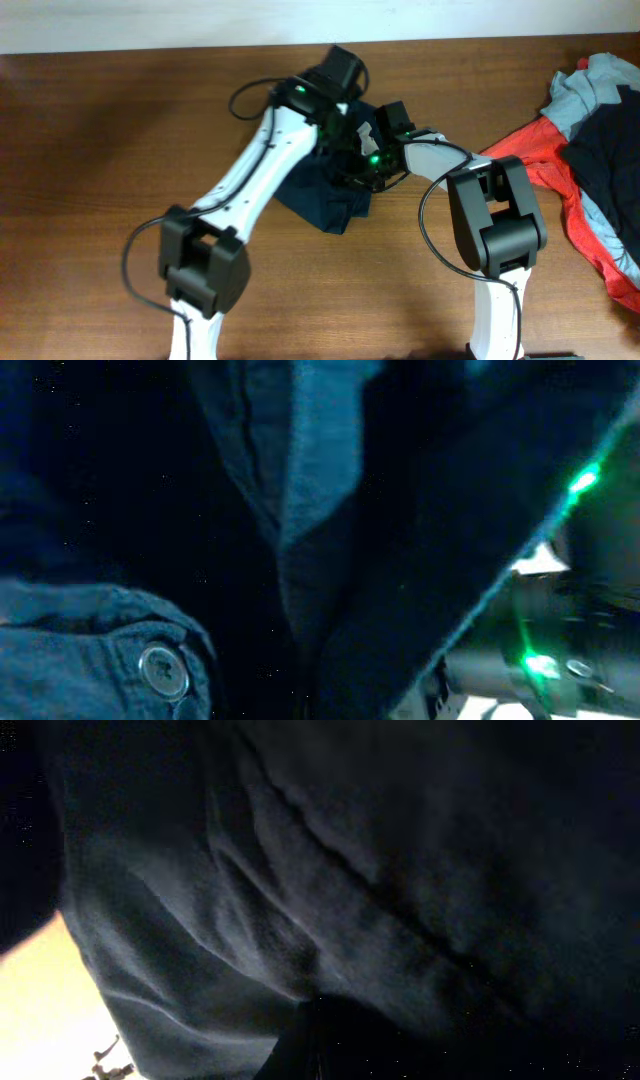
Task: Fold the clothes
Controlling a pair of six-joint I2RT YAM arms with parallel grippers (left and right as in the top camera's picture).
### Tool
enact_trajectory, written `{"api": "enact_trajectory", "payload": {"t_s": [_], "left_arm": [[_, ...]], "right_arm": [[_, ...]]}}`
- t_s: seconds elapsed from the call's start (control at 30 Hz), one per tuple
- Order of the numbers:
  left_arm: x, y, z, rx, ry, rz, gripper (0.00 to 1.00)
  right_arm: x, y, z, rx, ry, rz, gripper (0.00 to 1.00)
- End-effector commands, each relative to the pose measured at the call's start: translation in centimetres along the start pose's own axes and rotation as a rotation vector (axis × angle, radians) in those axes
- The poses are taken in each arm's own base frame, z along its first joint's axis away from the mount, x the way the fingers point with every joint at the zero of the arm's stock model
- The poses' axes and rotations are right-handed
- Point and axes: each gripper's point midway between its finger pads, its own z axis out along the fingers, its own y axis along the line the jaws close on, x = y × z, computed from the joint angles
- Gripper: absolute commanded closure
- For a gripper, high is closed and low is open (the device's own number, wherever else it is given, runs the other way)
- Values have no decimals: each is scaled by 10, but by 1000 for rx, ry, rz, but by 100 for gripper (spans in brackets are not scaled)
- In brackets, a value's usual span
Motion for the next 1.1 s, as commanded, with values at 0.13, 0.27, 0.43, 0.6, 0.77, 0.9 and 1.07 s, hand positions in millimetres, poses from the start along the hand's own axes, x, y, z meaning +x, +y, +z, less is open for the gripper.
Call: {"api": "enact_trajectory", "payload": {"t_s": [0.13,0.27,0.43,0.6,0.77,0.9,1.07], "left_arm": [[11,-11,17,1,51,6,96],[14,-11,17,1,61,7,96],[15,-25,20,14,53,31,59],[12,-43,13,50,36,59,19],[-6,-37,-28,39,3,86,19],[-29,32,-61,-195,-58,23,22],[-24,96,-32,-148,37,-132,63]], "right_arm": [[-13,6,-60,88,-124,-41,80],[-21,-3,-128,232,-274,1,77],[-20,-10,-186,297,-388,47,76],[-19,-16,-193,301,-394,69,76],[-19,-16,-194,303,-394,57,76],[-25,8,-189,203,-383,-102,87],[-33,58,-172,73,-402,-286,96]]}}
